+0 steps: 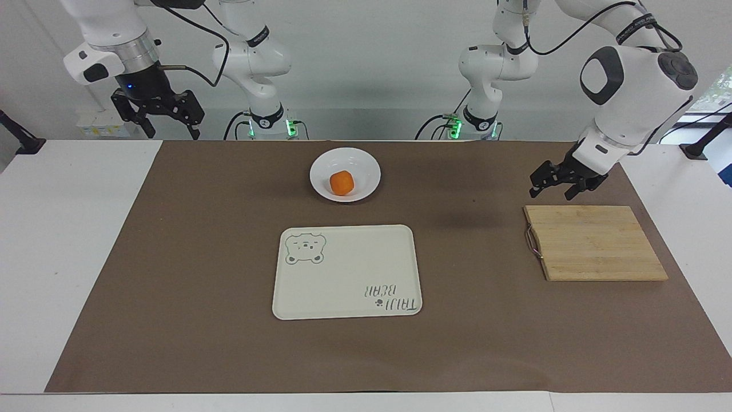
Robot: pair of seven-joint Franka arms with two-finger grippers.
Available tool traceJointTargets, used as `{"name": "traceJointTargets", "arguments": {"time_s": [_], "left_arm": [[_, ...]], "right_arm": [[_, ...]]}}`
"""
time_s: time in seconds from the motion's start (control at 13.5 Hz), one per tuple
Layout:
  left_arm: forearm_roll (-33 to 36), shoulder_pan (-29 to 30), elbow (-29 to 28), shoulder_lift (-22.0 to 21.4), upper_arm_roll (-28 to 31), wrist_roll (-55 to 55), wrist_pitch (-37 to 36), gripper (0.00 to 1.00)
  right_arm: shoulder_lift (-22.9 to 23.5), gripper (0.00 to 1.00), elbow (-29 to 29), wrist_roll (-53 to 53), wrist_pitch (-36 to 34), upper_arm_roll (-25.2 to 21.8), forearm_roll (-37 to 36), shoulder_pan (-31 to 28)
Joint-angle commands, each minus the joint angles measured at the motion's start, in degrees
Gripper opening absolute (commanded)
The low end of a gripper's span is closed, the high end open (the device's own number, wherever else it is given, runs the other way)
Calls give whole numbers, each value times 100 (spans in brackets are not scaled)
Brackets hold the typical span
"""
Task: Place orange and plate with both arms
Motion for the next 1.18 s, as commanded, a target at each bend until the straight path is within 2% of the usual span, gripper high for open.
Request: {"name": "traceJointTargets", "arguments": {"time_s": [0.0, 0.22, 0.3, 0.74, 0.89, 0.96, 1.11], "left_arm": [[355, -7, 478, 10, -81, 44, -555, 100], [373, 28, 1391, 177, -81, 44, -1679, 100], [364, 36, 1507, 186, -81, 35, -1751, 100], [355, 37, 1358, 72, -72, 0, -1647, 100], [355, 37, 1358, 72, -72, -9, -1647, 100], [355, 37, 1358, 72, -72, 0, -1647, 100], [355, 37, 1358, 72, -72, -9, -1647, 100]], "right_arm": [[40, 100, 108, -51, -113, 3, -26, 1], [40, 100, 108, -51, -113, 3, -26, 1], [40, 100, 108, -51, -113, 3, -26, 1], [40, 100, 108, -51, -113, 3, -26, 1], [-21, 100, 73, -121, -314, 3, -26, 1], [-47, 100, -32, -87, -289, 12, 96, 27], [-144, 100, -382, -147, -262, 21, 788, 80]]}}
